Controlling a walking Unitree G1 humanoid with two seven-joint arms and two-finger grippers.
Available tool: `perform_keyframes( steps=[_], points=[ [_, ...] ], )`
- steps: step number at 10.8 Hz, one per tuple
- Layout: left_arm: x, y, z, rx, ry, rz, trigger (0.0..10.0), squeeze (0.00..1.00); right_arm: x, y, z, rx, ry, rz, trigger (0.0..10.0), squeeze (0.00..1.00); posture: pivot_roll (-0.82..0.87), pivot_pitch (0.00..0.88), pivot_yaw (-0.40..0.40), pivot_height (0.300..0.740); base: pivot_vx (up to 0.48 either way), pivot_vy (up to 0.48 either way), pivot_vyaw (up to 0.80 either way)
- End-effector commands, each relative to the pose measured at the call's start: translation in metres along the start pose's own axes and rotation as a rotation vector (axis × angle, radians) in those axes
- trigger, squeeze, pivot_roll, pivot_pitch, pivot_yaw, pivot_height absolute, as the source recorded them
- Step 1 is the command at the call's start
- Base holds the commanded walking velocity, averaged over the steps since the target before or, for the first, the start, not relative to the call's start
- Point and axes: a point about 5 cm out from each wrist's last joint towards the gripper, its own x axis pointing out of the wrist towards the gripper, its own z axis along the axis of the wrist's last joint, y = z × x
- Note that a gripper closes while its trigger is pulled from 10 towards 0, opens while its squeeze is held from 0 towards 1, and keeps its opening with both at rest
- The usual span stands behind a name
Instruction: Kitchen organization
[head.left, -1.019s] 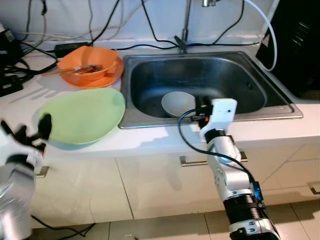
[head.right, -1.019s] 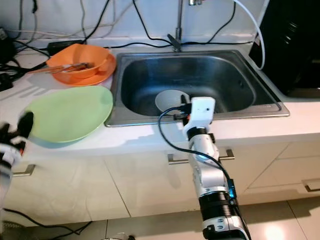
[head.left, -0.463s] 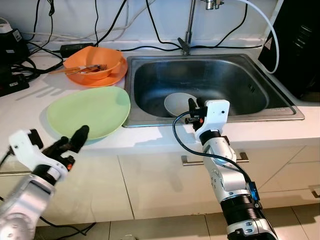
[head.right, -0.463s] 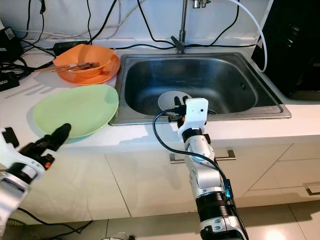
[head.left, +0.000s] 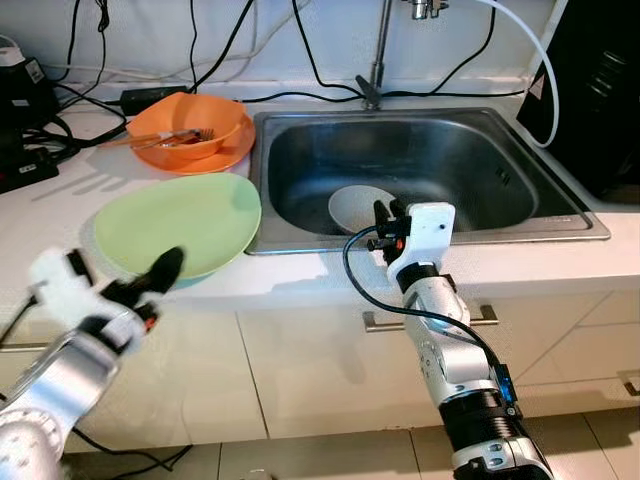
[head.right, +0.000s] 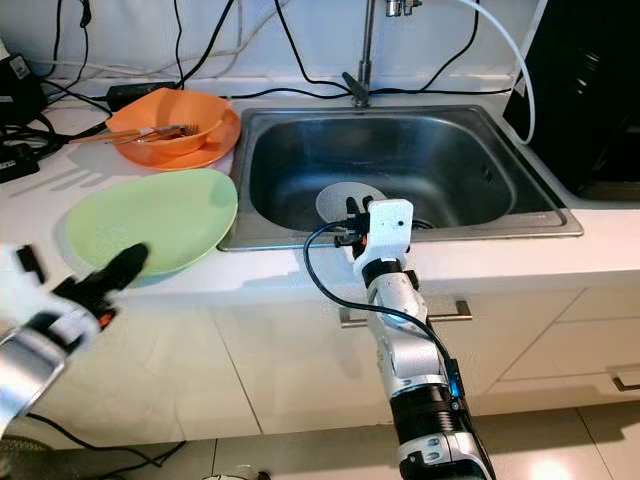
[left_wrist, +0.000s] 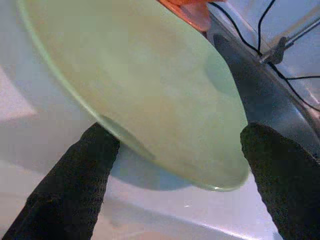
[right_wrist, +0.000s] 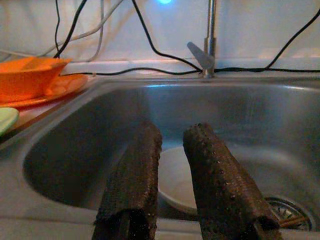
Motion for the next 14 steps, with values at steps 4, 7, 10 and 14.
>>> perform_keyframes(
  steps=[4, 7, 10, 14],
  points=[
    [0.017, -0.019, -0.005, -0.06, 0.052, 0.015, 10.0, 0.0, 0.001, 0.001, 0.0, -0.003, 0.01, 0.007, 10.0, 0.0, 0.15, 0.0, 0.037, 0.74, 0.0, 0.0, 0.0],
    [0.033, -0.022, -0.009, -0.072, -0.003, 0.093, 10.0, 0.0, 0.001, -0.004, 0.001, -0.006, 0.005, -0.013, 10.0, 0.0, 0.13, 0.0, 0.041, 0.74, 0.0, 0.0, 0.0],
    [0.048, -0.029, -0.01, -0.152, -0.082, 0.176, 10.0, 0.0, 0.002, -0.003, 0.002, -0.005, 0.003, -0.017, 10.0, 0.0, 0.13, 0.0, 0.041, 0.74, 0.0, 0.0, 0.0],
    [0.054, -0.037, -0.013, -0.148, -0.131, 0.217, 0.0, 0.0, 0.002, -0.004, 0.002, -0.004, 0.0, -0.023, 10.0, 0.0, 0.12, 0.0, 0.045, 0.74, 0.0, 0.0, 0.0]
  ],
)
